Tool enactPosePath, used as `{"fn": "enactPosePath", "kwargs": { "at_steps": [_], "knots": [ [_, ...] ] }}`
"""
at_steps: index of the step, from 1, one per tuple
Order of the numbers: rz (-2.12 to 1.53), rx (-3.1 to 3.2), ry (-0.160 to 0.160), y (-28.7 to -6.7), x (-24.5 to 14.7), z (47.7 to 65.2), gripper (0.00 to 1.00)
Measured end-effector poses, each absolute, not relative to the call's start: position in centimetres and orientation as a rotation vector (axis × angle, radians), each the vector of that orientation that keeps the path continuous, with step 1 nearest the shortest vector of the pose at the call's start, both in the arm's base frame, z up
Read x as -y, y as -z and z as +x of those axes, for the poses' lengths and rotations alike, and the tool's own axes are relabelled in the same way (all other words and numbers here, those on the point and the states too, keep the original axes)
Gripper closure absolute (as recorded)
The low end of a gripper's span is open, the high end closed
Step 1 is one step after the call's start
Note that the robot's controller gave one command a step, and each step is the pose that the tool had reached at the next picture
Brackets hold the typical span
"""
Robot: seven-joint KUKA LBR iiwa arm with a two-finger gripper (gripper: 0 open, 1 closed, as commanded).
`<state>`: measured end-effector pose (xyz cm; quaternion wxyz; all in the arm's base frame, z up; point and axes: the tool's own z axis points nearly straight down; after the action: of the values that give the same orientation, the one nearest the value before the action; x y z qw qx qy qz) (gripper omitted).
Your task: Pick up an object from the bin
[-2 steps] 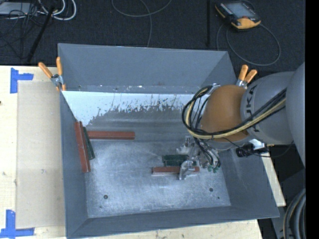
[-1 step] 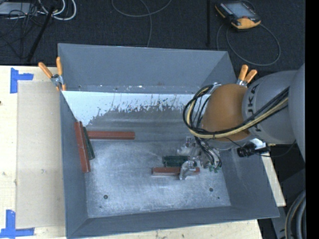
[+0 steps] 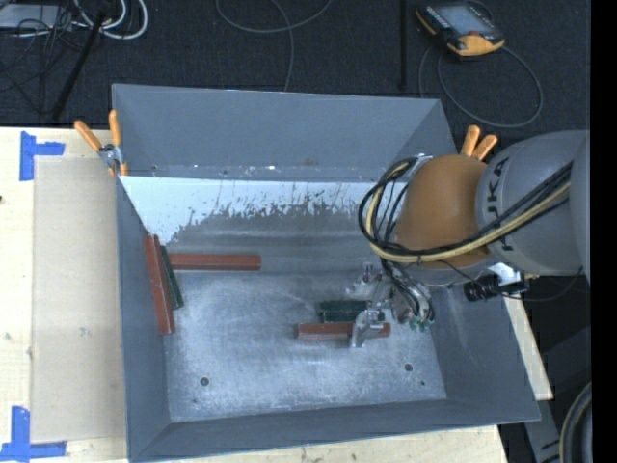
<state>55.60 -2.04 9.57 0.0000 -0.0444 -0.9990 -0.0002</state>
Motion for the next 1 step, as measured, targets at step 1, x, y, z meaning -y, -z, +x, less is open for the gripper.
{"fn": "enactPosePath", "kwargs": {
  "at_steps": [1],
  "knots": [
    [-0.139,3.143,0.001,-10.48,2.04,55.84,1.0]
  ]
}}
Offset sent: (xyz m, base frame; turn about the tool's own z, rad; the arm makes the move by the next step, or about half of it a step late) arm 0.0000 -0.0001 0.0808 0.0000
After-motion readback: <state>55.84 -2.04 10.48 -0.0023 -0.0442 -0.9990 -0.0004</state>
